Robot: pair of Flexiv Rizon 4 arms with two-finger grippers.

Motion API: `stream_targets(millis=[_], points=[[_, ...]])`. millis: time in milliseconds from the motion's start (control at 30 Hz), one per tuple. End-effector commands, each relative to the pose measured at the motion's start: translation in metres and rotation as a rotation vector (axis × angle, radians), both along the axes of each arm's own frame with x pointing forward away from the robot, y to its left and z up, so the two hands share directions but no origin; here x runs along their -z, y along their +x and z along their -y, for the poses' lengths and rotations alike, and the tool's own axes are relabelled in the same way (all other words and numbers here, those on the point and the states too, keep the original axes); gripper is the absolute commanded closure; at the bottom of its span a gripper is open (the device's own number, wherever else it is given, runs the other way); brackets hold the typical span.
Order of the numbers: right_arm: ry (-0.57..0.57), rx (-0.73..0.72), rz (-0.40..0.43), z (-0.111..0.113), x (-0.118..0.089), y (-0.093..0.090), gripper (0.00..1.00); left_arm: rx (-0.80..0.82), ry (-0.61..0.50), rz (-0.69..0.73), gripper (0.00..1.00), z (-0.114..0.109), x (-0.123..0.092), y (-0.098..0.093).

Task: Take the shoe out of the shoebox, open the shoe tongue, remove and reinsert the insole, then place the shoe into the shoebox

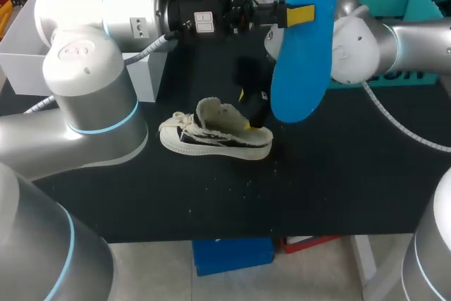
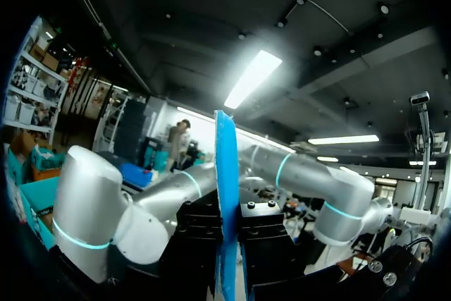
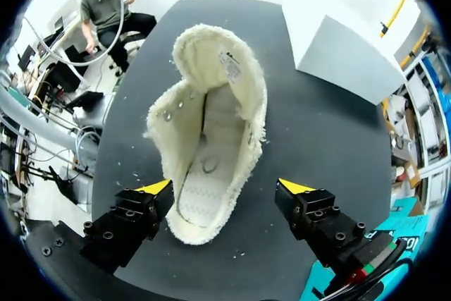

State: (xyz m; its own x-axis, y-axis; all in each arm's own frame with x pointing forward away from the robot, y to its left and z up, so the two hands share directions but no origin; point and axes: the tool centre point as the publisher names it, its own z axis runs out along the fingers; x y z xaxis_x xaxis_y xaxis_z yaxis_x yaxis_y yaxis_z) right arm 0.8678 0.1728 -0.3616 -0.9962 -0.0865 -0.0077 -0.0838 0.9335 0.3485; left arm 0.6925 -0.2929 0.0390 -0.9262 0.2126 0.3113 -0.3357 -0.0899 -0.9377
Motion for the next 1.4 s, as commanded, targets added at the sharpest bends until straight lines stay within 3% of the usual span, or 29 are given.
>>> stream_targets(millis=[33, 167, 867, 967, 1000, 1033, 1100, 1400], points=[[-0.312, -0.01, 0.013, -0.013, 0.002, 0.007, 0.07, -0.004, 0.002, 0.001, 1.0, 0.002, 0.0, -0.001], [-0.345, -0.027, 0.009, -0.021, 0.004, 0.009, 0.0, -0.004, 0.002, 0.001, 1.0, 0.002, 0.0, -0.001], [-0.367, -0.003, -0.026, -0.027, 0.042, 0.009, 0.03, -0.004, 0.002, 0.001, 1.0, 0.002, 0.0, -0.001], [-0.355, 0.015, -0.027, -0.028, 0.043, 0.009, 0.13, -0.004, 0.002, 0.001, 1.0, 0.002, 0.0, -0.001], [-0.348, 0.024, -0.029, -0.028, 0.044, 0.008, 0.31, -0.004, 0.002, 0.001, 1.0, 0.002, 0.0, -0.001], [-0.347, 0.025, -0.03, -0.028, 0.045, 0.008, 0.42, -0.004, 0.002, 0.001, 1.0, 0.002, 0.0, -0.001], [-0.329, 0.037, -0.033, -0.03, 0.048, 0.007, 0.5, -0.004, 0.002, 0.001, 1.0, 0.002, 0.0, -0.001], [-0.311, 0.037, -0.058, -0.035, 0.065, -0.001, 0.68, -0.004, 0.002, 0.001, 1.0, 0.002, 0.0, -0.001]])
